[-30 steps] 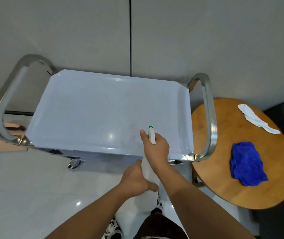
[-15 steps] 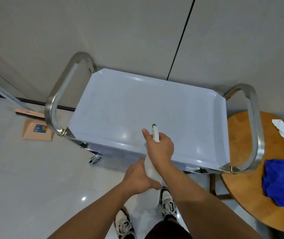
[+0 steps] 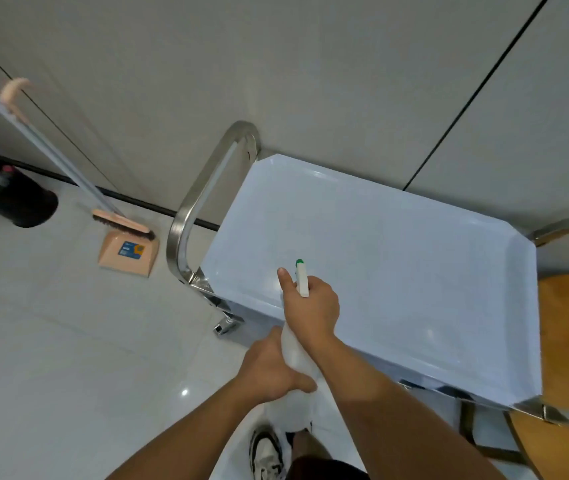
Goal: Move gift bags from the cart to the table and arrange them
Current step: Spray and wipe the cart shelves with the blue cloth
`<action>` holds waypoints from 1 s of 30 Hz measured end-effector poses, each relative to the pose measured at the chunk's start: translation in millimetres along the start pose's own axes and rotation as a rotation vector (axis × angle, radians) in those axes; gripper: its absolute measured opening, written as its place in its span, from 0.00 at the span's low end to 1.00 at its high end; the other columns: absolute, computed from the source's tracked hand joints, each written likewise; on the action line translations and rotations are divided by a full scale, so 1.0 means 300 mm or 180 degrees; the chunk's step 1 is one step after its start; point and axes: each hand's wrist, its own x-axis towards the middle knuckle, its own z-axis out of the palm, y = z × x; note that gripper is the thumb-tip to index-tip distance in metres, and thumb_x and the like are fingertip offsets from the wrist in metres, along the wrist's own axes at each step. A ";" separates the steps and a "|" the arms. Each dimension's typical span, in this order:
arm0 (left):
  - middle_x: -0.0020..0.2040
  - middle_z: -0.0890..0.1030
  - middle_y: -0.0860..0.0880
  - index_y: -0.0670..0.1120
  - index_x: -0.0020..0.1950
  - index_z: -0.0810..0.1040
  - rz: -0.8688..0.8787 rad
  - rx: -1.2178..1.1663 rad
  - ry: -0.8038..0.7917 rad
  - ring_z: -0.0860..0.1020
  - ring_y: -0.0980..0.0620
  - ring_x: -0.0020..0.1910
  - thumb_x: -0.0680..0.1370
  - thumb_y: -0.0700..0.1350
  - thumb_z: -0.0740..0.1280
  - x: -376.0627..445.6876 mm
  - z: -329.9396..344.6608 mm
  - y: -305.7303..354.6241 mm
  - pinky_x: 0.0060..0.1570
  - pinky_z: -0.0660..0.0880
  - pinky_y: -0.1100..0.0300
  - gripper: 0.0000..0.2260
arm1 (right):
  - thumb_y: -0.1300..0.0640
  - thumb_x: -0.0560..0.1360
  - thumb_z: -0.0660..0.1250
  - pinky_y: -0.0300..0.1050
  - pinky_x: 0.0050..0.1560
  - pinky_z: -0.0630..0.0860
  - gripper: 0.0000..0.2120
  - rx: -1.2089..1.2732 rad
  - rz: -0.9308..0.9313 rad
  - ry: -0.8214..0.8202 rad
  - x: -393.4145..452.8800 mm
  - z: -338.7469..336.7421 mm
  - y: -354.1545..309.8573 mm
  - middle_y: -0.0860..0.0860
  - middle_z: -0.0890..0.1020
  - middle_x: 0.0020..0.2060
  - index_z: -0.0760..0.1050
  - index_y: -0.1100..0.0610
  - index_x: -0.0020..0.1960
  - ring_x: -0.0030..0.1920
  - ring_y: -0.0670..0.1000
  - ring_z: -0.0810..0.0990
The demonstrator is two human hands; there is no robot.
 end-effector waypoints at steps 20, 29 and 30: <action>0.55 0.80 0.60 0.61 0.64 0.70 -0.0325 -0.0050 0.0019 0.79 0.59 0.52 0.50 0.63 0.80 0.045 -0.150 -0.139 0.51 0.81 0.57 0.44 | 0.32 0.74 0.66 0.47 0.43 0.75 0.23 -0.0383 0.0176 -0.0649 0.011 0.231 -0.094 0.46 0.79 0.33 0.75 0.52 0.37 0.37 0.49 0.78; 0.54 0.78 0.57 0.56 0.61 0.69 0.0072 0.0139 -0.0374 0.77 0.57 0.53 0.52 0.60 0.80 -0.082 -0.169 -0.351 0.52 0.79 0.53 0.40 | 0.38 0.74 0.72 0.46 0.40 0.74 0.20 0.0329 0.0214 0.0022 -0.236 0.293 0.002 0.48 0.79 0.31 0.75 0.53 0.37 0.35 0.48 0.78; 0.53 0.78 0.57 0.56 0.60 0.69 0.0140 0.0204 -0.0450 0.77 0.57 0.52 0.53 0.60 0.80 -0.094 -0.173 -0.377 0.52 0.80 0.54 0.39 | 0.40 0.74 0.73 0.43 0.38 0.74 0.18 0.0456 0.0195 0.0079 -0.272 0.300 0.017 0.48 0.80 0.32 0.76 0.54 0.39 0.35 0.45 0.78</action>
